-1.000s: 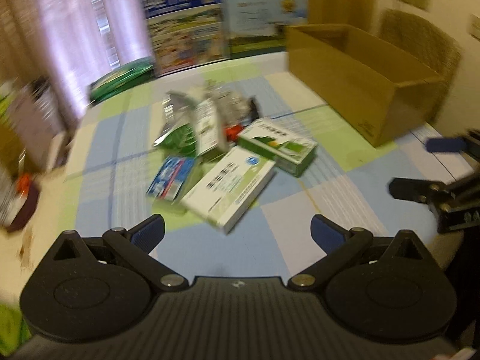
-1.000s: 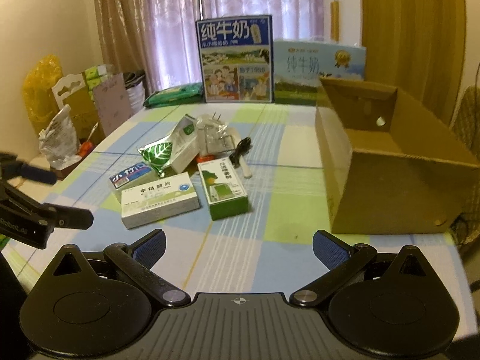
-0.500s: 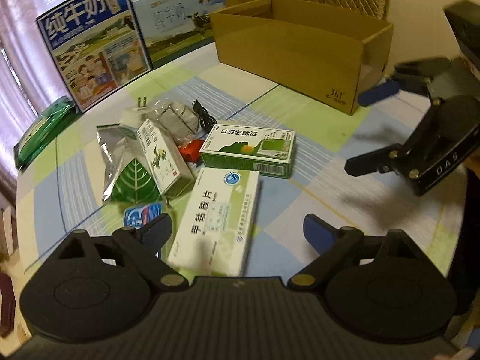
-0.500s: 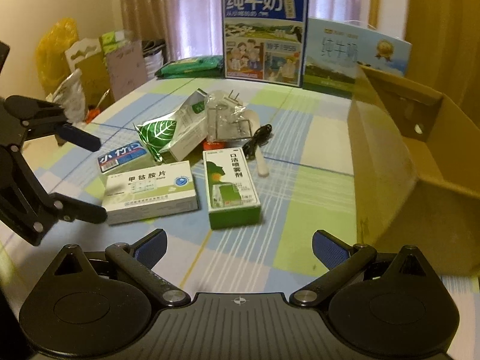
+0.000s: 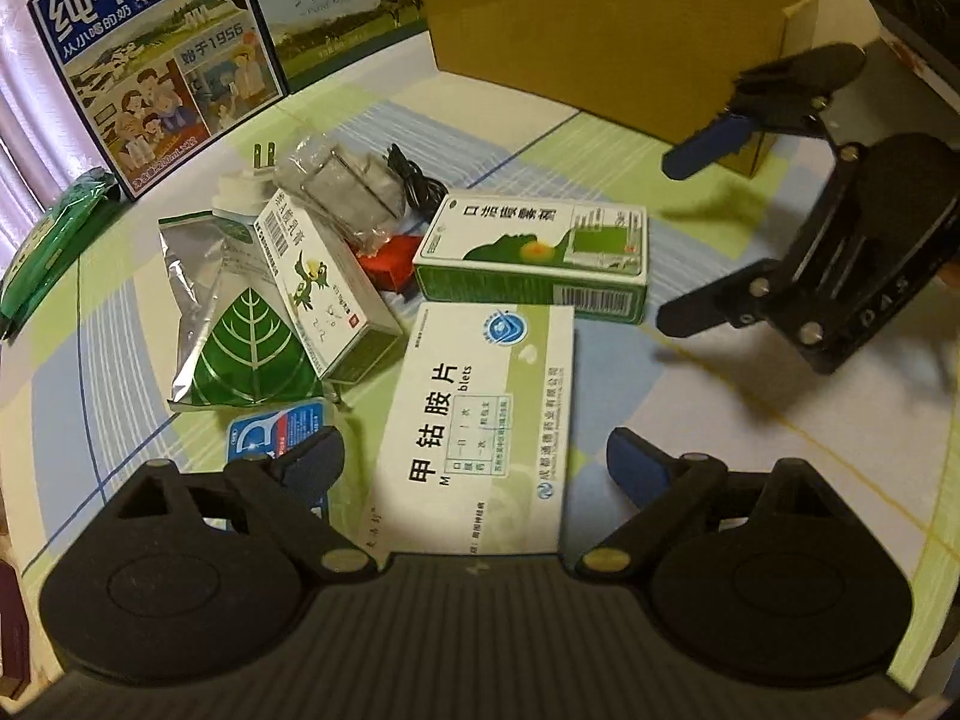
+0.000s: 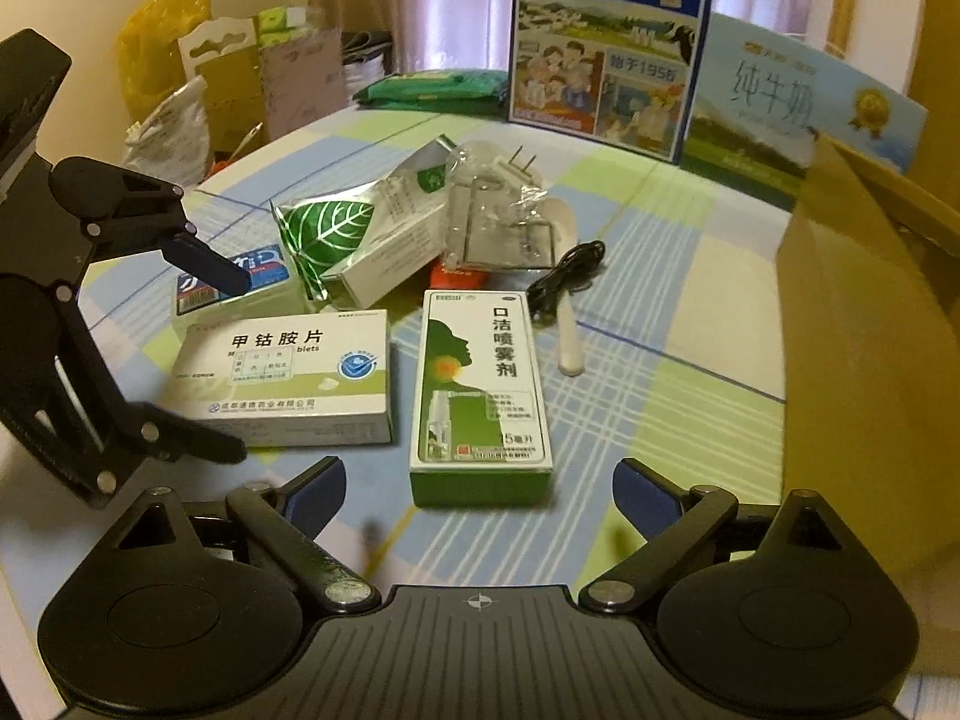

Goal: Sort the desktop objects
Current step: 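Grasp the white-green tablet box with left tool while right tool grasps green spray box, then carry both boxes to the cardboard box and release them inside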

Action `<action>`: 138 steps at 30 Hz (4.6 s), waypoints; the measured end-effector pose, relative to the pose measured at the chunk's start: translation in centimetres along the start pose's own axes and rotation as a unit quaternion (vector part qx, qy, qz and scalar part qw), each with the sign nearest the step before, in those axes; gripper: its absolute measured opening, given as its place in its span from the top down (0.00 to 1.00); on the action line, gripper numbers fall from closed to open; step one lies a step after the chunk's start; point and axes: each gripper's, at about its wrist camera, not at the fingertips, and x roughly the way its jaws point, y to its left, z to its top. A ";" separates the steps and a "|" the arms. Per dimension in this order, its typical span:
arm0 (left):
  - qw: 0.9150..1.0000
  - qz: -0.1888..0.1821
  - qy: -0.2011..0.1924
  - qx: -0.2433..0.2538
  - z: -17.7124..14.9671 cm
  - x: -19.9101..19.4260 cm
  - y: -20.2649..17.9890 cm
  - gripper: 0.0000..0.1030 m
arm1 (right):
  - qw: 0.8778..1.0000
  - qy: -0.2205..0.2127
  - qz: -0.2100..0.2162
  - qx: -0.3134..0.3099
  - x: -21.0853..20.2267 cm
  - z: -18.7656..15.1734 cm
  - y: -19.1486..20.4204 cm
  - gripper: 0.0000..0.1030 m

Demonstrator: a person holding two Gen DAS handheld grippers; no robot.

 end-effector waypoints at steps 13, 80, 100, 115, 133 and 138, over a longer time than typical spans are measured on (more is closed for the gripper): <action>0.999 -0.003 0.029 -0.027 -0.1 1.5 0.2 0.24 | 1.000 0.014 0.010 -0.003 2.5 0.9 -0.5 0.27; 0.970 0.133 -0.037 -0.201 -0.6 -0.9 -7.6 0.35 | 0.984 -0.012 -0.119 0.130 -4.4 -5.5 1.1 0.49; 0.966 0.104 -0.133 -0.196 6.5 -8.7 -11.0 0.35 | 0.966 -0.111 -0.170 0.161 -15.2 -1.7 -2.0 0.49; 0.966 0.067 -0.186 -0.167 19.9 -7.5 -14.7 0.35 | 0.938 -0.158 -0.220 0.214 -21.4 0.2 -14.0 0.48; 0.969 0.020 -0.153 -0.191 25.7 0.1 -13.5 0.35 | 0.937 -0.106 -0.216 0.254 -16.6 -1.5 -21.1 0.48; 0.970 0.017 -0.149 -0.192 26.4 1.0 -13.3 0.35 | 0.936 -0.101 -0.215 0.258 -15.9 -1.3 -21.9 0.48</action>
